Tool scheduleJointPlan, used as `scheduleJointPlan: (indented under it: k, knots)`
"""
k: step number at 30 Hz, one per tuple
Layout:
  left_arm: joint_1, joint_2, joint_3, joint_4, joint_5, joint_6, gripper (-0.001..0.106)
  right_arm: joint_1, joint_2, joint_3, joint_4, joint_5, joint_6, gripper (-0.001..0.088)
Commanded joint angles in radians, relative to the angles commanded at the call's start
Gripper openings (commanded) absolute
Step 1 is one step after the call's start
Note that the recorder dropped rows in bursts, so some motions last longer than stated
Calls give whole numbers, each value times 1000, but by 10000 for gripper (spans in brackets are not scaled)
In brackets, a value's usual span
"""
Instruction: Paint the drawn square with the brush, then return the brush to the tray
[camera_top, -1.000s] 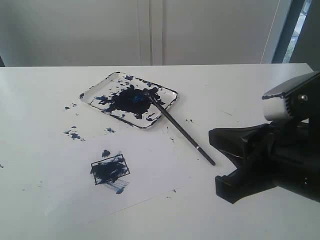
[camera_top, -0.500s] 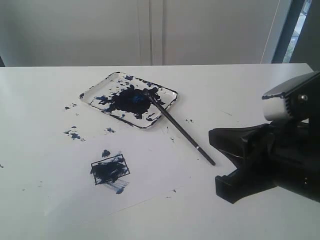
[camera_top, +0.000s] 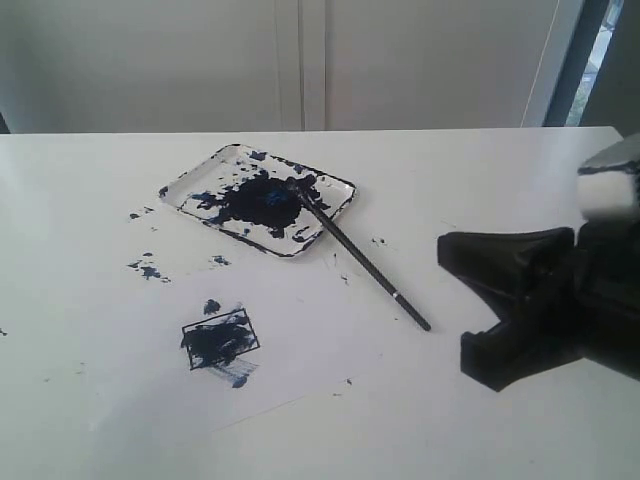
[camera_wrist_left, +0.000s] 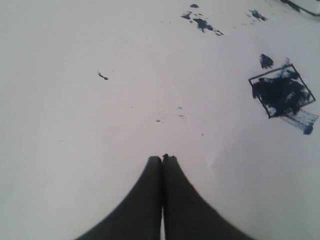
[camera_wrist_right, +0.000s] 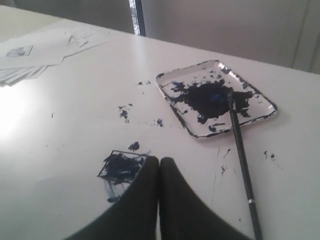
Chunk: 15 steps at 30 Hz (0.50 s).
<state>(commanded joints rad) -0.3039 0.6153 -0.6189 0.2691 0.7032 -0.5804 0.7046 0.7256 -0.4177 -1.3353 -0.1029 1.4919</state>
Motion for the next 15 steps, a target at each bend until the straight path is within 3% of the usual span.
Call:
scheduleJointPlan:
  k: [15]
  knots:
    - [236,-190,0,0,0,0,0,-460,-251,0,0,6,0,0]
